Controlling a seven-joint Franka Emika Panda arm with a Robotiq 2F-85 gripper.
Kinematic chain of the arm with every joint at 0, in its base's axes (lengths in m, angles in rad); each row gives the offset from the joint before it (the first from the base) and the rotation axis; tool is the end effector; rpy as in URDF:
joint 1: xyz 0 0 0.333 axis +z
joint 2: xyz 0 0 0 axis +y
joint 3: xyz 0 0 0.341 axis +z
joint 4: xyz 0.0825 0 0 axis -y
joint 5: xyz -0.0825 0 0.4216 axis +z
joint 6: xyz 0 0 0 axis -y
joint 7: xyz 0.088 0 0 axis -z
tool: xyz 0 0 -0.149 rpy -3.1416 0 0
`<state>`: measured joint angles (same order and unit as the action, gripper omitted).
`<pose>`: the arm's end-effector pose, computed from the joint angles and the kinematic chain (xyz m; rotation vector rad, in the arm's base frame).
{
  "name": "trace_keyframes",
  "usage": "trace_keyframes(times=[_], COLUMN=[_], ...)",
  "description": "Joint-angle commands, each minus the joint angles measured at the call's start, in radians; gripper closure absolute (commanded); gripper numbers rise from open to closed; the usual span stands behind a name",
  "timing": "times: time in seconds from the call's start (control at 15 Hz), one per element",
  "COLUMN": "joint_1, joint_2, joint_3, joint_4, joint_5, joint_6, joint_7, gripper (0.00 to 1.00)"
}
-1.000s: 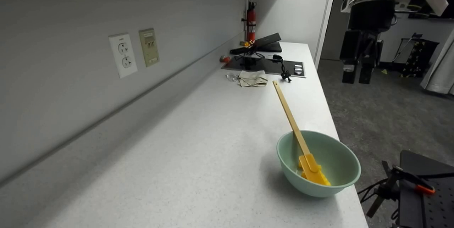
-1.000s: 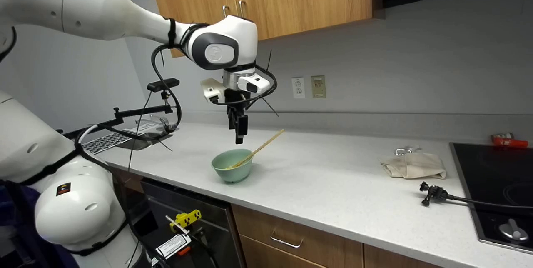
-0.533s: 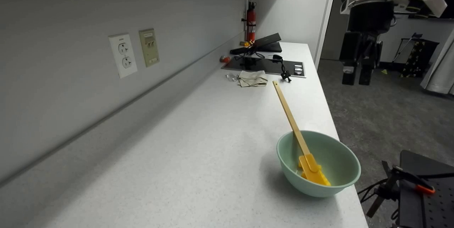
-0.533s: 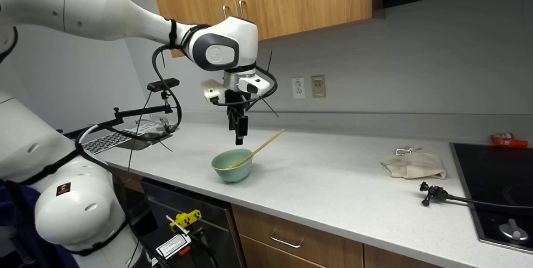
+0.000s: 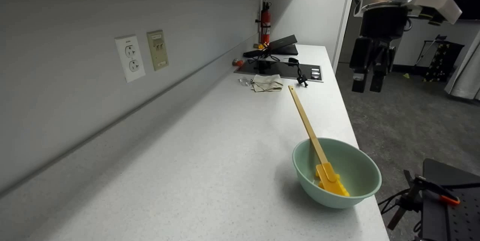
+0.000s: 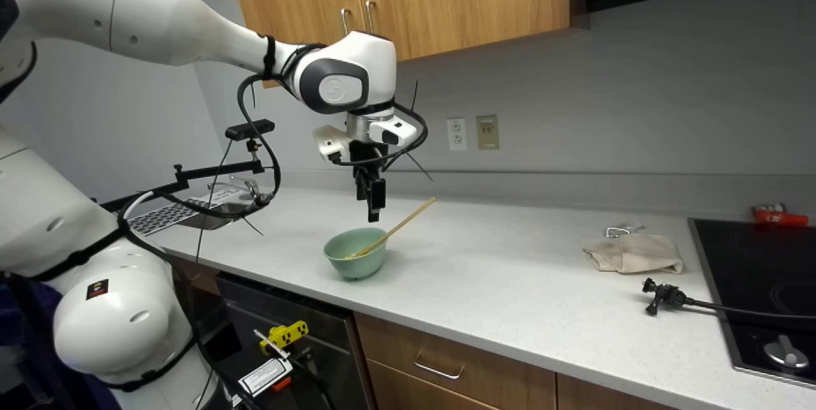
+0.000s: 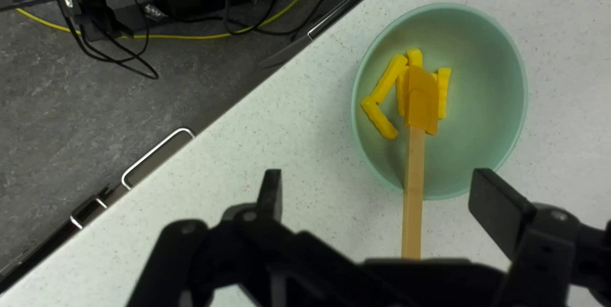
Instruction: Use the wooden spatula to stir the contents in the green bowl
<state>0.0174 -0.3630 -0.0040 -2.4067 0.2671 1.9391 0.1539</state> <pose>0.4422 0.0343 0.4085 -2.8778 0.3615 0.1811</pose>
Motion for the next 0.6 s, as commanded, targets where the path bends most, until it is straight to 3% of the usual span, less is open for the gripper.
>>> trace_keyframes(times=[0.0, 0.4, 0.53], joint_1=[0.014, 0.047, 0.040], joint_2=[0.006, 0.045, 0.065], joint_3=[0.031, 0.098, 0.129], joint_4=[0.000, 0.013, 0.013], joint_5=[0.012, 0.012, -0.020], joint_6=[0.073, 0.199, 0.305], joint_7=[-0.007, 0.042, 0.112], gripper=[0.00, 0.00, 0.00])
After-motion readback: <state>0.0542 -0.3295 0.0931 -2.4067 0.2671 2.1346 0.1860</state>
